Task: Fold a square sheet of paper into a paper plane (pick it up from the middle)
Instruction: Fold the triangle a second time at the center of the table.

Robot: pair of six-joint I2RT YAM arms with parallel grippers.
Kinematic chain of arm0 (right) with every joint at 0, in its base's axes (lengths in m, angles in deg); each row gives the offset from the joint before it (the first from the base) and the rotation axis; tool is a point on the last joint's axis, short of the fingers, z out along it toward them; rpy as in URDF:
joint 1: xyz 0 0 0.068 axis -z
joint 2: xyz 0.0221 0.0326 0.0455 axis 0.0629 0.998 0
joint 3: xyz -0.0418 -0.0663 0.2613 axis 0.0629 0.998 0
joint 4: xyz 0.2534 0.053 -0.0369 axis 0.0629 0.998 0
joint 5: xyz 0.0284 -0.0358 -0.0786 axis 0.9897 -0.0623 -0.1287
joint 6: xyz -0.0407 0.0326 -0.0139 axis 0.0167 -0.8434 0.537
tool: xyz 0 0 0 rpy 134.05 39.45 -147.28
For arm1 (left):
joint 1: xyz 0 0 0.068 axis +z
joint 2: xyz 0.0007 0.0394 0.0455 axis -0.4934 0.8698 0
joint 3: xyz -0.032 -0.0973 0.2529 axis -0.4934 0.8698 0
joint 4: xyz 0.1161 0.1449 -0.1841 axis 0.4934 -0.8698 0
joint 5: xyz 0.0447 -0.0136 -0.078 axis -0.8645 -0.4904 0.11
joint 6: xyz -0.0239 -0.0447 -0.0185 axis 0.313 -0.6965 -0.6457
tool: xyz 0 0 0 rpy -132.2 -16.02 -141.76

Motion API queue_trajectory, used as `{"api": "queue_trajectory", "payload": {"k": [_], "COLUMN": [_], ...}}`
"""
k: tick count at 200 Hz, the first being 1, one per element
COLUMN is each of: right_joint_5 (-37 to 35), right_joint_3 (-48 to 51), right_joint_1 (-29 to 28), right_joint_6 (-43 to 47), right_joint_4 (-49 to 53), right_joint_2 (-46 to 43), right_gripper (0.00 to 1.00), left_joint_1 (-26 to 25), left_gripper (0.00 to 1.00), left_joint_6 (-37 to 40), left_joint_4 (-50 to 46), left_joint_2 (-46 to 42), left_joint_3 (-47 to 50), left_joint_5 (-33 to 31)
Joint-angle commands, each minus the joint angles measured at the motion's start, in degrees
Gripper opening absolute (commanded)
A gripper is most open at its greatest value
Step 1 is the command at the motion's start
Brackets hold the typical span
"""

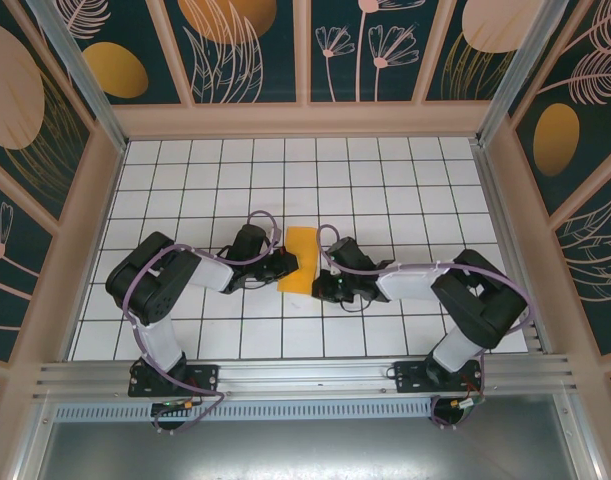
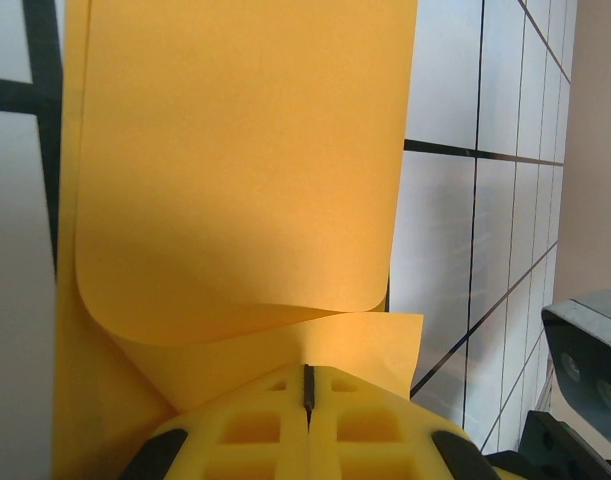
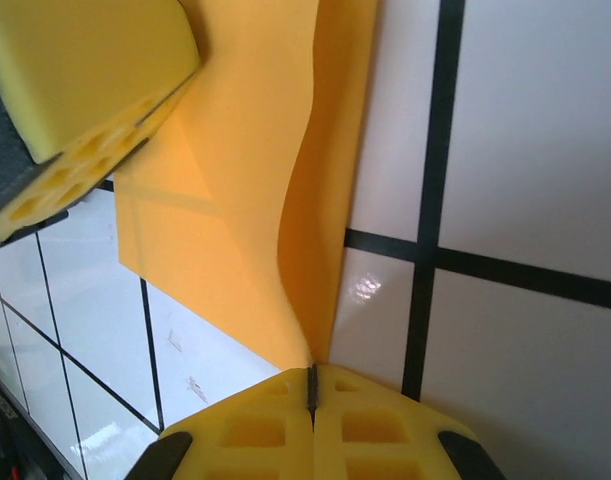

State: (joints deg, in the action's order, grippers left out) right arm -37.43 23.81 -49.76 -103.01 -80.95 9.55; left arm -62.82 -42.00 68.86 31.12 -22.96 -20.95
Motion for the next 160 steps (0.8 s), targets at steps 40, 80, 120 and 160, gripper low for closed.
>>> {"api": "queue_trajectory", "payload": {"k": [40, 80, 120, 160], "right_joint_5": [0.6, 1.5, 2.8, 1.5], "right_joint_3": [-4.0, -8.5, -8.0, -2.8], "right_joint_1": [0.8, 1.1, 1.9, 1.9], "right_joint_6": [-0.3, -1.6, -3.3, -4.1], "right_joint_4": [3.5, 0.9, 0.0, 1.7], "right_joint_2": [-4.4, 2.7, 8.8, 5.9], "right_gripper": [0.01, 0.01, 0.01, 0.01], "left_joint_1": [0.1, 0.2, 0.2, 0.2], "left_gripper": [0.00, 0.00, 0.00, 0.00], "left_joint_6": [2.2, 2.2, 2.1, 2.2], "left_joint_4": [-7.7, -7.6, -7.5, -7.9], "left_joint_2": [3.1, 3.1, 3.1, 2.8], "left_joint_3": [0.7, 0.7, 0.7, 0.7], "left_joint_5": [-2.9, -2.8, -2.8, -3.6]}}
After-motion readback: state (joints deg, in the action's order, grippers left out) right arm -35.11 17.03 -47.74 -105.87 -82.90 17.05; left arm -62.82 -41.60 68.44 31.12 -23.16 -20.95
